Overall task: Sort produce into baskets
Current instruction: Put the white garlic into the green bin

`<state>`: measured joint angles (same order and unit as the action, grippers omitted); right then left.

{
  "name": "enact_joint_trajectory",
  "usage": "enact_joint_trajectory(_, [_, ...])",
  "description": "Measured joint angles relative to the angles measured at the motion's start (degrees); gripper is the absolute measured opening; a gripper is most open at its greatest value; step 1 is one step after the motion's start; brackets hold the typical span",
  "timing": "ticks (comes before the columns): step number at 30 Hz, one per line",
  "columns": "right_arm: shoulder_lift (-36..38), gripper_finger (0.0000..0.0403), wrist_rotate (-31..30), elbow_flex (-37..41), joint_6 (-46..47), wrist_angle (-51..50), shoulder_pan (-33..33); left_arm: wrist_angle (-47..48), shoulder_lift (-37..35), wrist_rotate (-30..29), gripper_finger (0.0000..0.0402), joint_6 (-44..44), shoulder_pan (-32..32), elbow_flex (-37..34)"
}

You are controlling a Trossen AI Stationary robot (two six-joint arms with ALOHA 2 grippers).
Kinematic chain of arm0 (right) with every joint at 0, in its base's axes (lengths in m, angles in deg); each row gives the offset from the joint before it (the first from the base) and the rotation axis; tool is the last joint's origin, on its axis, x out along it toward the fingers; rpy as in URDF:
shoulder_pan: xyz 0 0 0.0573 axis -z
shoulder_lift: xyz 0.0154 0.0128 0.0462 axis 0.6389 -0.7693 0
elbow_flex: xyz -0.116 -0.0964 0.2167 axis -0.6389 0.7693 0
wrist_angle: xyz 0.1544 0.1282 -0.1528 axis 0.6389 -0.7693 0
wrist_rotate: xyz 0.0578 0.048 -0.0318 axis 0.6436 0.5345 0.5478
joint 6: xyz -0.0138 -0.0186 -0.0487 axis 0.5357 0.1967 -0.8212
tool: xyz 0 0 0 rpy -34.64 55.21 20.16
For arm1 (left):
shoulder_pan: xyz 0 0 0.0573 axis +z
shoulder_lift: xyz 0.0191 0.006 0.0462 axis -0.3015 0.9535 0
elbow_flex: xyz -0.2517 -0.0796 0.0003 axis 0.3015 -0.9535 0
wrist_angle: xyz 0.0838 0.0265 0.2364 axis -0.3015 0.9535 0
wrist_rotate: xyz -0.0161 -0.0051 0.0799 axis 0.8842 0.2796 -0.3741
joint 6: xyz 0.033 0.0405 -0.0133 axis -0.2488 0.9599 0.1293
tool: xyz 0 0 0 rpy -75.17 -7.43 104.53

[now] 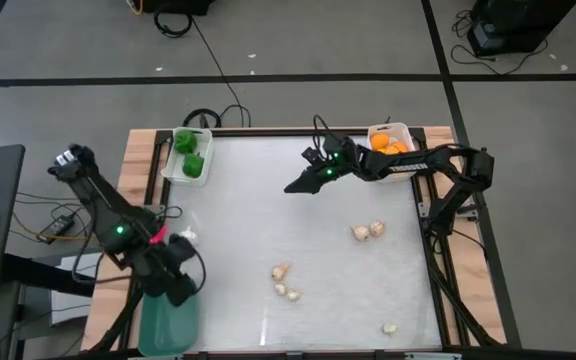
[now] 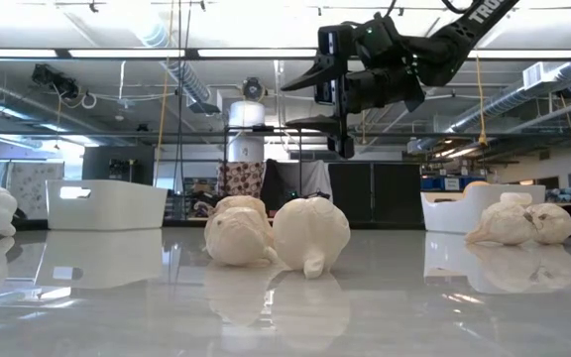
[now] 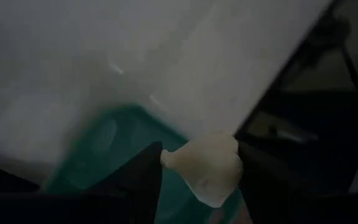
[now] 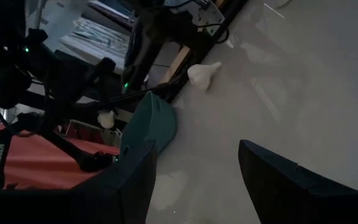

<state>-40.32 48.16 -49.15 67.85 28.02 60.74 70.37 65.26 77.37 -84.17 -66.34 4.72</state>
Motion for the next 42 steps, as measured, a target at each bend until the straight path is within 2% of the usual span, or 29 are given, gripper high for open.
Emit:
enact_joint_trajectory(6, [0.0, 0.0237, -0.9, 0.0, -0.5, -0.1, -1.0, -3.0, 6.4, 4.5, 0.0198, -0.3, -5.4, 0.0])
enact_joint_trajectory(11, [0.0, 0.0237, -2.0, 0.0, -1.5, -0.1, -1.5, -3.2, 10.7, 6.5, 0.0198, -3.1, -6.5, 0.0])
enact_joint_trajectory(17, [0.0, 0.0237, -1.4, 0.0, -1.1, -0.1, -1.5, -4.6, 11.5, 6.6, 0.0198, -7.0, -6.9, 0.0])
enact_joint_trajectory(25, [0.0, 0.0237, -1.1, 0.0, -1.1, -0.1, -2.3, -5.1, 11.6, 4.0, 0.0198, -15.2, -10.6, -1.0])
enact_joint_trajectory(33, [0.0, 0.0237, -1.1, 0.0, -1.1, 0.1, -3.3, -14.4, 11.6, 4.7, 0.0199, -19.3, -11.8, -5.4])
enact_joint_trajectory(38, [0.0, 0.0237, -1.1, 0.0, -1.0, 0.1, -4.2, -14.4, 11.6, 2.2, 0.0225, -18.4, -11.6, -5.6])
enact_joint_trajectory(42, [0.0, 0.0237, -1.0, 0.0, -1.3, 0.1, -4.5, -13.0, 11.6, 5.4, 0.0270, -18.5, -11.7, -5.6])
